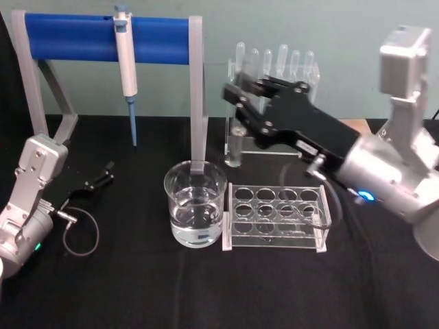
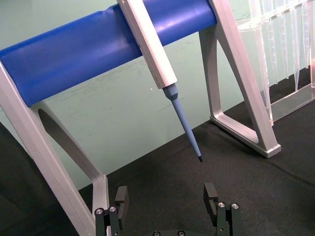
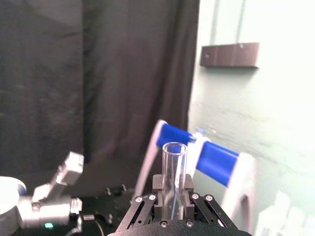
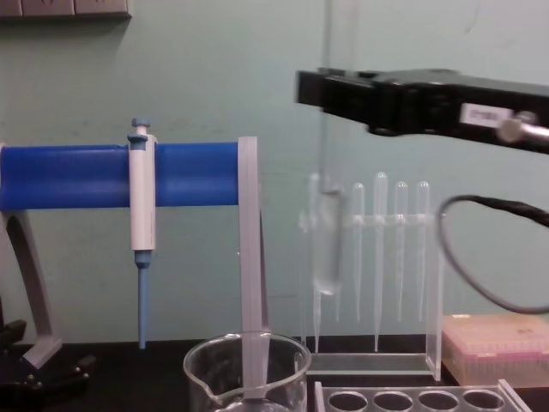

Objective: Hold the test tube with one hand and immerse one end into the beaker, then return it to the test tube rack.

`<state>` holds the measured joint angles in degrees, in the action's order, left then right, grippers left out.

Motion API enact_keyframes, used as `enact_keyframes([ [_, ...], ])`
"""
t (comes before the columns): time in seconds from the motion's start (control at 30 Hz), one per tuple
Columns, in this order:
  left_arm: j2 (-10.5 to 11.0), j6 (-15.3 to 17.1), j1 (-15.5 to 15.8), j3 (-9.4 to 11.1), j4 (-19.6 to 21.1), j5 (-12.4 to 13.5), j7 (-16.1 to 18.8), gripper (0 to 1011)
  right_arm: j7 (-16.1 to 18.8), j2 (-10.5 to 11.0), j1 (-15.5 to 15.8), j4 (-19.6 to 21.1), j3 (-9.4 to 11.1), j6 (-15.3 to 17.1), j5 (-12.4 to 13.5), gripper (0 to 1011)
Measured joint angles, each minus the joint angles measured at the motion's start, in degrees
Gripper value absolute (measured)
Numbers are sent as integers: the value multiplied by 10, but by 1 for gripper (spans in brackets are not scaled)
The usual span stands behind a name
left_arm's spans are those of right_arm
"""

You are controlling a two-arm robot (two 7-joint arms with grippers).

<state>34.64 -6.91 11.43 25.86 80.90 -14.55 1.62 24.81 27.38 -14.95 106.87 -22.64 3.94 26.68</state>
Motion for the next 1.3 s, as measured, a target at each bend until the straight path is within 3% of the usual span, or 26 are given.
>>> enact_keyframes([
  [0.17, 0, 0, 0, 0, 0, 0, 0, 1000, -17, 30, 45, 21, 28, 7, 8, 227],
  [0.33, 0, 0, 0, 0, 0, 0, 0, 1000, -24, 38, 79, 11, 41, -5, 11, 227],
  [0.5, 0, 0, 0, 0, 0, 0, 0, 1000, -24, 35, 95, -7, 42, -20, 9, 227],
  [0.8, 0, 0, 0, 0, 0, 0, 0, 1000, -18, 24, 98, -40, 36, -35, -6, 227],
  [1.3, 0, 0, 0, 0, 0, 0, 0, 1000, -4, 2, 75, -80, 26, -47, -23, 227],
])
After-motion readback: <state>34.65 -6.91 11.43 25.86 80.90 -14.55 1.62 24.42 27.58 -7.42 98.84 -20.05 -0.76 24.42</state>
